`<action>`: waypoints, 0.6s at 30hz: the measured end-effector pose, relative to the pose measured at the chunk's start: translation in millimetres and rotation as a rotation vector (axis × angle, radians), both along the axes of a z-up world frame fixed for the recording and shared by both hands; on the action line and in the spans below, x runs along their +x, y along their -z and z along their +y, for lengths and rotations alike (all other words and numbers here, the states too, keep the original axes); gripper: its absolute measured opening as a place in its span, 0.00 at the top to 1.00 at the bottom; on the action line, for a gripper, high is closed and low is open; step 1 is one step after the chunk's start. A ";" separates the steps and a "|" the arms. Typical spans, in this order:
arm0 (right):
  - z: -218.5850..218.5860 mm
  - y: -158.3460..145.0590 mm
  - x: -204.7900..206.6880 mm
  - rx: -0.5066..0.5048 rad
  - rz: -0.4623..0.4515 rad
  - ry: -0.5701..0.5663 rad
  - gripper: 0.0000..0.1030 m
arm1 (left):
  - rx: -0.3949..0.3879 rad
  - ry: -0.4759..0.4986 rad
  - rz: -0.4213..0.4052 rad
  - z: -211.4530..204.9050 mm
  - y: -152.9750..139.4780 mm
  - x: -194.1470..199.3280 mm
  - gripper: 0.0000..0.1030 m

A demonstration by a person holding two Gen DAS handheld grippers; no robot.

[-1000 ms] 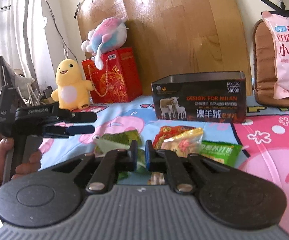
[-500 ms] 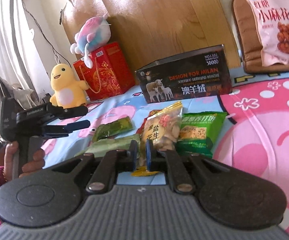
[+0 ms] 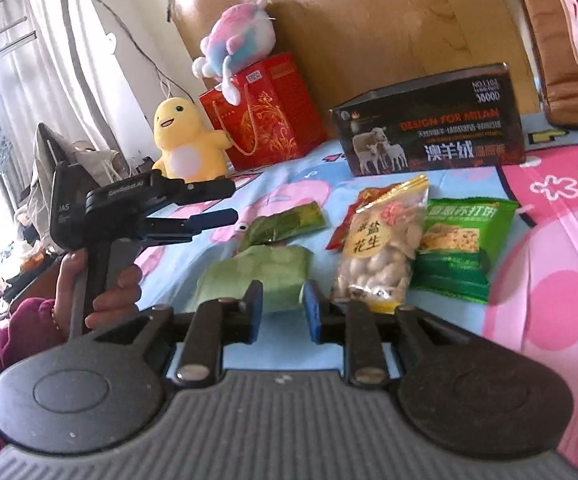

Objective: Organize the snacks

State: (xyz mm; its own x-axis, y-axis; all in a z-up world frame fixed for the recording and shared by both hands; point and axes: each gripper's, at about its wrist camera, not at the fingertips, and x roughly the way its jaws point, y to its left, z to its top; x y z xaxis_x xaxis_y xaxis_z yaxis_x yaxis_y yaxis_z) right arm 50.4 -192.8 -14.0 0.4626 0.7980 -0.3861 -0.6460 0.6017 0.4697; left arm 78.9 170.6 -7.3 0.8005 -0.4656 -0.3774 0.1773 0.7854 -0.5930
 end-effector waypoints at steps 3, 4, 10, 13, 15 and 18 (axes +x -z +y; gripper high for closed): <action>-3.6 1.2 2.9 0.023 0.023 0.005 0.74 | -0.001 0.000 0.001 0.3 0.1 0.1 0.37; -3.9 1.2 3.1 0.025 0.025 0.005 0.74 | -0.001 0.000 0.001 0.3 0.1 0.0 0.37; -3.2 1.8 2.3 0.020 0.027 0.006 0.71 | 0.000 0.000 0.001 0.1 0.2 -0.3 0.37; -2.4 1.9 2.3 0.018 0.028 0.010 0.66 | -0.001 0.000 0.001 0.0 0.0 -0.5 0.37; -1.6 2.3 2.5 0.011 0.030 0.018 0.63 | 0.000 -0.001 0.000 0.0 0.0 -0.6 0.37; 2.7 4.0 4.7 -0.017 0.047 0.006 0.63 | 0.000 -0.001 0.001 -0.1 0.1 -0.6 0.37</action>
